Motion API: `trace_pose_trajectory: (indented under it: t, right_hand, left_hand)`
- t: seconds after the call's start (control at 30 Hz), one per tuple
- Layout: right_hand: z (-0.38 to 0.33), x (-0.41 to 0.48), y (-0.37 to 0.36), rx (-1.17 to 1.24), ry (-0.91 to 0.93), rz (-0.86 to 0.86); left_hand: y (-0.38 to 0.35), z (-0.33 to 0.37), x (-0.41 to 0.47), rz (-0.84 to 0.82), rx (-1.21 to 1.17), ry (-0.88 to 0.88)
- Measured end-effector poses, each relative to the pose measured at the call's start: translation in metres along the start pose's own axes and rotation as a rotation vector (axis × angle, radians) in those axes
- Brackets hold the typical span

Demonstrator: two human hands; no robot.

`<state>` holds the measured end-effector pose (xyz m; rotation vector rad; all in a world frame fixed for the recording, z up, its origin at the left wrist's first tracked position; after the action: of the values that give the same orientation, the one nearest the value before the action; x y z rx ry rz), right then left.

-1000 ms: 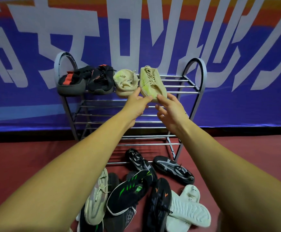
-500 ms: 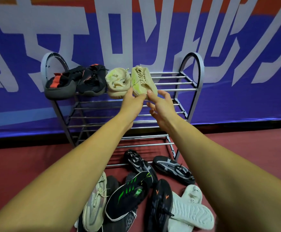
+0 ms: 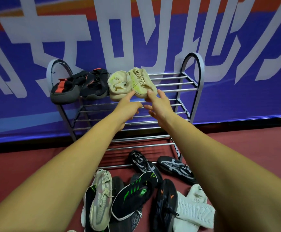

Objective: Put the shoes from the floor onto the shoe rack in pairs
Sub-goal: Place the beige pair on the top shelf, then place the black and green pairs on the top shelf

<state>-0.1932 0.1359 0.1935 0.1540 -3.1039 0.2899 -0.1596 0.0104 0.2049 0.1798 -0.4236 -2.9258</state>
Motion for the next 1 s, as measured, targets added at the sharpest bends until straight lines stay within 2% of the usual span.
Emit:
trace_pose_trajectory:
  t: [0.17,0.37,0.47,0.73,1.0]
  right_hand:
    - [0.002,-0.017,0.014,-0.176,0.025,0.022]
    - [0.014,-0.04,0.034,-0.374,-0.097,-0.03]
    - [0.028,-0.054,0.037,-0.379,-0.178,-0.062]
    - [0.102,-0.081,0.026,-0.523,-0.285,-0.18]
    - [0.164,-0.095,0.027,-0.745,-0.399,-0.29]
  left_hand:
    - [0.003,-0.023,-0.016,-0.044,0.025,0.093]
    - [0.001,-0.054,-0.032,-0.084,0.283,0.122]
    - [-0.005,-0.066,-0.038,-0.124,0.425,0.095]
    - [-0.03,-0.102,-0.047,-0.286,0.619,0.042]
    - [-0.028,-0.185,-0.06,-0.379,0.764,0.199]
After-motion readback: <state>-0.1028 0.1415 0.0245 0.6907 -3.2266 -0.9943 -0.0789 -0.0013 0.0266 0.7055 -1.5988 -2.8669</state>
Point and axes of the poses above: each hand's wrist, its own x-axis towards the middle knuckle, its own y-axis out of the back of the hand, z = x × y, the point moved 5 cm from there along x, towards the middle knuckle, and after that the axes turned 3 degrees about y, right-handed, at the moved point
